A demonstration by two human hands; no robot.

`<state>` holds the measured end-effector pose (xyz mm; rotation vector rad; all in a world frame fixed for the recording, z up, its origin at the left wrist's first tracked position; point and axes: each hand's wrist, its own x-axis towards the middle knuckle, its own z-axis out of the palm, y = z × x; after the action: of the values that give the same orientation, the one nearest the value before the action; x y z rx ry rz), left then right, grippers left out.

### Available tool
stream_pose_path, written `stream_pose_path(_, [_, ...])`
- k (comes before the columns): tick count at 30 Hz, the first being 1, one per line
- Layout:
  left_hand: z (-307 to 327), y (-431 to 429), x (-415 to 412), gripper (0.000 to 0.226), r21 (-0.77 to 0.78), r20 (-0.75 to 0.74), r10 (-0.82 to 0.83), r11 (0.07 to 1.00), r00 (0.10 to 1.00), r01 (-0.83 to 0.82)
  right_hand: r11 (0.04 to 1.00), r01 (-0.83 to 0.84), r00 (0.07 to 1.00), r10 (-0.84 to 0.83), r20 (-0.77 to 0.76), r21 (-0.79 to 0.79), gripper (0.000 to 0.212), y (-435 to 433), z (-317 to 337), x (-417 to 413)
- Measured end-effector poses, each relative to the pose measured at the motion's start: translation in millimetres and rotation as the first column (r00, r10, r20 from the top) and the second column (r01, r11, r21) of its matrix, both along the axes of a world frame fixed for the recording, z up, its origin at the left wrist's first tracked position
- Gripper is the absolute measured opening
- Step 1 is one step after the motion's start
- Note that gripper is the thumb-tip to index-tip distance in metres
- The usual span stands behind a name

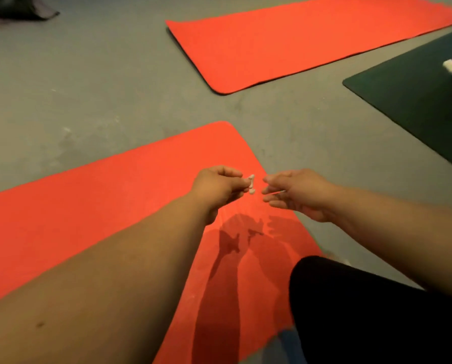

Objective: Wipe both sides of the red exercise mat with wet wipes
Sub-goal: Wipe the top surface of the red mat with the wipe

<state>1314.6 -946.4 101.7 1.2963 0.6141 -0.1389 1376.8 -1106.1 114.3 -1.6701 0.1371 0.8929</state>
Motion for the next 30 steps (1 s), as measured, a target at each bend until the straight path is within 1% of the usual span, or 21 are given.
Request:
stream_pose_path(3, [-16, -1, 17, 0.022, -0.012, -0.029, 0.012, 1.000, 1.000, -0.012, 1.000, -0.020, 1.000, 0.020, -0.013, 0.006, 0.009, 8, -19, 14])
stream_pose_path(6, [-40, -7, 39, 0.020, -0.078, -0.067, 0.016, 0.997, 0.998, -0.022, 1.000, -0.004, 0.998, 0.005, -0.055, 0.026, 0.005, 10, -51, 26])
stream_pose_path(7, [-48, -8, 46, 0.020, -0.084, -0.082, 0.018, 0.996, 0.996, -0.025, 0.999, 0.009, 0.998, -0.007, -0.059, 0.033, 0.007, 11, -62, 32])
stream_pose_path(8, [-55, -10, 53, 0.019, -0.080, -0.100, 0.018, 0.996, 0.995, -0.026, 0.999, 0.031, 0.998, -0.028, -0.065, 0.042, 0.009, 12, -70, 38])
stream_pose_path(13, [-85, -10, 81, 0.020, -0.049, -0.193, 0.042, 0.997, 0.980, -0.052, 0.985, 0.131, 0.987, -0.118, -0.109, 0.115, 0.005, 20, -95, 76])
stream_pose_path(16, [-97, -9, 93, 0.018, -0.064, -0.223, 0.046, 0.996, 0.974, -0.061, 0.991, 0.105, 0.988, -0.094, -0.120, 0.088, 0.002, 27, -107, 95])
stream_pose_path(17, [-102, -6, 96, 0.018, -0.038, -0.232, 0.049, 0.997, 0.971, -0.060, 0.996, 0.071, 0.996, -0.068, -0.062, 0.048, 0.004, 28, -112, 105])
stream_pose_path(18, [-108, -2, 99, 0.019, 0.022, -0.234, 0.053, 0.999, 0.971, -0.049, 0.999, 0.033, 0.998, -0.032, 0.054, -0.015, 0.008, 29, -118, 117])
stream_pose_path(19, [-114, 6, 101, 0.020, 0.152, -0.225, 0.041, 0.988, 0.973, -0.006, 0.993, -0.002, 0.976, 0.028, 0.216, -0.120, 0.012, 29, -124, 132])
stream_pose_path(20, [-120, 17, 102, 0.021, 0.375, -0.217, -0.014, 0.922, 0.976, 0.097, 0.965, -0.017, 0.912, 0.122, 0.391, -0.263, 0.013, 30, -130, 149])
stream_pose_path(21, [-127, 29, 102, 0.023, 0.632, -0.252, -0.094, 0.738, 0.963, 0.237, 0.912, -0.009, 0.812, 0.246, 0.530, -0.410, 0.011, 31, -136, 165])
stream_pose_path(22, [-130, 41, 100, 0.034, 0.804, -0.311, -0.147, 0.487, 0.939, 0.342, 0.860, -0.001, 0.705, 0.362, 0.610, -0.510, 0.008, 33, -139, 177])
stream_pose_path(23, [-134, 52, 97, 0.052, 0.871, -0.366, -0.155, 0.290, 0.918, 0.396, 0.822, -0.026, 0.620, 0.460, 0.636, -0.569, 0.006, 34, -144, 187])
stream_pose_path(24, [-137, 62, 94, 0.070, 0.870, -0.430, -0.128, 0.205, 0.894, 0.448, 0.786, -0.077, 0.558, 0.544, 0.627, -0.614, 0.006, 37, -151, 195])
stream_pose_path(25, [-139, 71, 90, 0.086, 0.837, -0.503, -0.087, 0.202, 0.860, 0.509, 0.748, -0.135, 0.518, 0.612, 0.598, -0.650, 0.006, 39, -159, 197])
stream_pose_path(26, [-142, 79, 86, 0.098, 0.789, -0.566, -0.065, 0.245, 0.822, 0.563, 0.719, -0.186, 0.487, 0.659, 0.572, -0.670, 0.007, 41, -166, 196])
stream_pose_path(27, [-146, 86, 82, 0.106, 0.734, -0.624, -0.078, 0.285, 0.778, 0.617, 0.706, -0.224, 0.471, 0.682, 0.560, -0.672, 0.006, 41, -173, 191])
stream_pose_path(28, [-150, 91, 78, 0.111, 0.684, -0.669, -0.115, 0.293, 0.735, 0.668, 0.713, -0.241, 0.470, 0.679, 0.563, -0.659, 0.006, 41, -178, 187])
stream_pose_path(29, [-153, 93, 76, 0.114, 0.653, -0.694, -0.150, 0.280, 0.704, 0.704, 0.725, -0.242, 0.486, 0.665, 0.567, -0.644, 0.006, 38, -180, 182])
stream_pose_path(30, [-155, 95, 74, 0.115, 0.638, -0.708, -0.164, 0.268, 0.687, 0.722, 0.733, -0.241, 0.505, 0.654, 0.563, -0.636, 0.006, 34, -181, 177])
